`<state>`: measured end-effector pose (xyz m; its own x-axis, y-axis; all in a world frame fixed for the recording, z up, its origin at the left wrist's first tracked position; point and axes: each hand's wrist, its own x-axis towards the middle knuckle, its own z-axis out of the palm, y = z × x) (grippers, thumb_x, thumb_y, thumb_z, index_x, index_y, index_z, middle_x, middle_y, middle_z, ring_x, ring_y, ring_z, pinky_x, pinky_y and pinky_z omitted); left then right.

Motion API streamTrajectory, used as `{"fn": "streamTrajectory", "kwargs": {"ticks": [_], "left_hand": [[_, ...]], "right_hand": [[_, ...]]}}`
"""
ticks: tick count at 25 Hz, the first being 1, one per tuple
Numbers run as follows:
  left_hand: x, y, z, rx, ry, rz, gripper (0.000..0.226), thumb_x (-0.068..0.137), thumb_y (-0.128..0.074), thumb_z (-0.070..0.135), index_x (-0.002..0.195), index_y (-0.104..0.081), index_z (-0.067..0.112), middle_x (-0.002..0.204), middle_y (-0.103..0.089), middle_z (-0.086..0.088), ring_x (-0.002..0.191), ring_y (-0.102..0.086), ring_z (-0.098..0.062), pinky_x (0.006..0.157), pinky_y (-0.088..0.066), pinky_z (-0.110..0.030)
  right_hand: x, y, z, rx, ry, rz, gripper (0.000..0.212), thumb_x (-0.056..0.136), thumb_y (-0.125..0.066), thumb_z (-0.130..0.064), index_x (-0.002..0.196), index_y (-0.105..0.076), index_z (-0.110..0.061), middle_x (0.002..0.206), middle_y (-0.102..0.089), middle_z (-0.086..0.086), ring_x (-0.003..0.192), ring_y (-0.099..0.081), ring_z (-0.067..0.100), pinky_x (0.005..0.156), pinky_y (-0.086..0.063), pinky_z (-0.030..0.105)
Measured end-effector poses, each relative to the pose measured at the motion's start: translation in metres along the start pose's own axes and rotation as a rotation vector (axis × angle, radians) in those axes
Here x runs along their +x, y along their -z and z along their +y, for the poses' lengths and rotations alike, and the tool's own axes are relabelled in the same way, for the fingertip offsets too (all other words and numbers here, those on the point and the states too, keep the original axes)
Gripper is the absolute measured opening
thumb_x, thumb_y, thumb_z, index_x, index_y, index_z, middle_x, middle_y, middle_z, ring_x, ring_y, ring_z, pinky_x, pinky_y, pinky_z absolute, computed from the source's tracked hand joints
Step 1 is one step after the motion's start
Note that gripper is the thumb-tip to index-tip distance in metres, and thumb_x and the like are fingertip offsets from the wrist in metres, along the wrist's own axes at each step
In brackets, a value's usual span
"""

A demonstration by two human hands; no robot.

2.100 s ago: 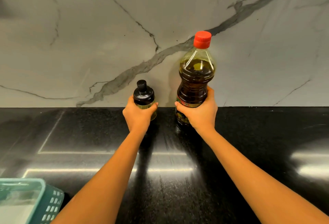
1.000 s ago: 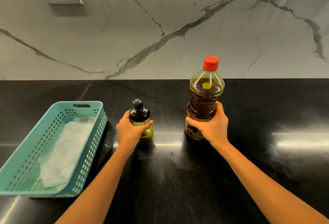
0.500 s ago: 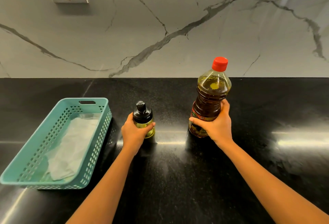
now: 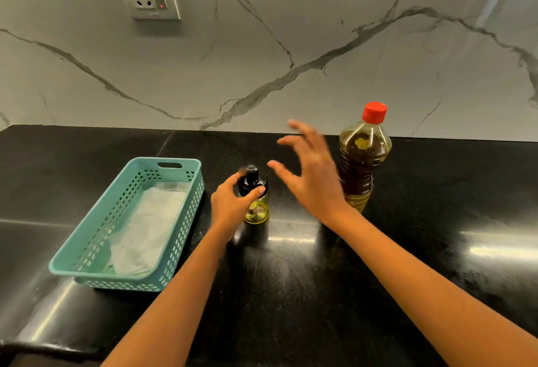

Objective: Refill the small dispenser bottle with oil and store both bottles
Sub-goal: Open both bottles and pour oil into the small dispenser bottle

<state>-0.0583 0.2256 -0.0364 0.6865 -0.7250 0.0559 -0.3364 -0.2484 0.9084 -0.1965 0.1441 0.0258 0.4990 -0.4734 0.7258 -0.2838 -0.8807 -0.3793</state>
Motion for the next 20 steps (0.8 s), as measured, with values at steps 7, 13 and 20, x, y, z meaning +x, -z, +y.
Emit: {"fn": "streamTrajectory", "kwargs": {"ticks": [7,13,20], "left_hand": [[0.007,0.01,-0.002,0.11,0.012,-0.055,0.06,0.066,-0.077,0.043,0.121,-0.057,0.031,0.113,-0.067,0.004,0.106,-0.06,-0.012,0.094,-0.048,-0.036],[0.009,0.009,-0.006,0.115,-0.035,-0.066,0.071,0.061,-0.074,0.055,0.125,-0.056,0.028,0.114,-0.067,0.005,0.108,-0.058,-0.009,0.094,-0.045,-0.03],[0.013,0.008,-0.013,0.139,-0.043,-0.062,0.079,0.049,-0.063,0.074,0.117,-0.058,0.034,0.11,-0.067,0.008,0.107,-0.058,-0.011,0.098,-0.043,-0.045]], "right_hand": [[0.033,-0.048,-0.002,0.002,-0.151,-0.715,0.041,0.088,-0.061,-0.015,0.128,-0.054,-0.014,0.127,-0.055,0.007,0.117,-0.05,0.023,0.096,-0.045,0.041],[0.04,-0.056,-0.006,0.035,-0.262,-0.752,0.034,0.085,-0.062,-0.004,0.118,-0.061,-0.011,0.114,-0.06,0.013,0.102,-0.059,0.026,0.083,-0.054,0.037],[0.027,-0.041,0.008,0.184,-0.538,-0.168,0.025,0.078,-0.07,-0.009,0.102,-0.063,-0.006,0.099,-0.064,0.007,0.09,-0.058,0.015,0.078,-0.043,0.02]]}}
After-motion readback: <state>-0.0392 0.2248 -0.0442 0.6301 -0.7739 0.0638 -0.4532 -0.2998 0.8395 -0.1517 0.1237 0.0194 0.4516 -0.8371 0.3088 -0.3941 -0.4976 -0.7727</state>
